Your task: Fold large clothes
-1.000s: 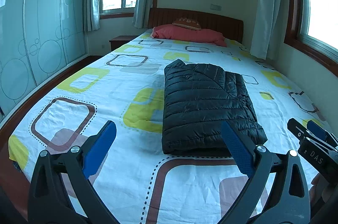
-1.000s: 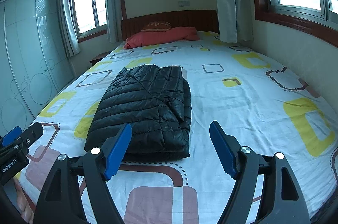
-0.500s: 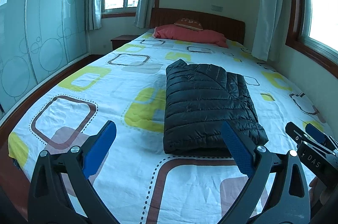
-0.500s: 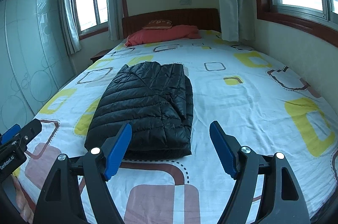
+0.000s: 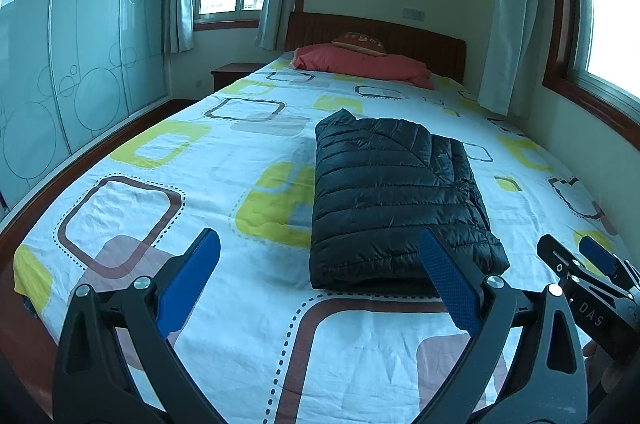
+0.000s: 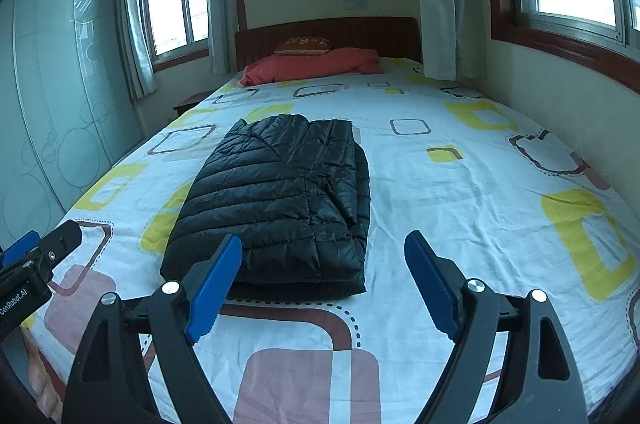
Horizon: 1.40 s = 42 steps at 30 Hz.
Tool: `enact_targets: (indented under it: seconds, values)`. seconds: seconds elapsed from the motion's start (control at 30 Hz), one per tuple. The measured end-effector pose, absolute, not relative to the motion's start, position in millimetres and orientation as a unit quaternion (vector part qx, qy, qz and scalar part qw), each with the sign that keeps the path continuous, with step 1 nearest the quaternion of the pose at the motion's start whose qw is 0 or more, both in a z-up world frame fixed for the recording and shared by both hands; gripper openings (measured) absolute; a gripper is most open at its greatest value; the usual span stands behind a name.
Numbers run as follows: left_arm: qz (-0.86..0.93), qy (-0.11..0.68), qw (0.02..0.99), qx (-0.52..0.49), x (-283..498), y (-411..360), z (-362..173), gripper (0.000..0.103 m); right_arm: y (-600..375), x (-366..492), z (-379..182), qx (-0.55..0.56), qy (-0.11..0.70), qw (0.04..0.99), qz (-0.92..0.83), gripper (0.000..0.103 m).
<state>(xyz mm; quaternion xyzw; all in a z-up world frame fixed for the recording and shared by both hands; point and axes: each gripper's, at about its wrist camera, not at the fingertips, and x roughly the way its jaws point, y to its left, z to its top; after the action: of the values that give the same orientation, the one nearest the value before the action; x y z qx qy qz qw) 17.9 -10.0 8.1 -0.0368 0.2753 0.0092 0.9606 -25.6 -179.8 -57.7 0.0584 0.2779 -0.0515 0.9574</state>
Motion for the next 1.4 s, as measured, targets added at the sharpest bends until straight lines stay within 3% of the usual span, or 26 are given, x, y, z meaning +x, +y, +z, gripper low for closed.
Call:
enact_targets:
  seconds: [0.8, 1.4]
  values:
    - [0.018, 0.253, 0.967, -0.003, 17.5, -22.1, 13.9, 0.101, -179.8, -23.9, -59.7, 0.053, 0.281, 0.957, -0.053, 0.083]
    - [0.019, 0.29, 0.957, -0.017, 58.9, -11.0, -16.3, 0.101, -191.3, 0.2, -90.5, 0.062, 0.31, 0.947, -0.059, 0.083]
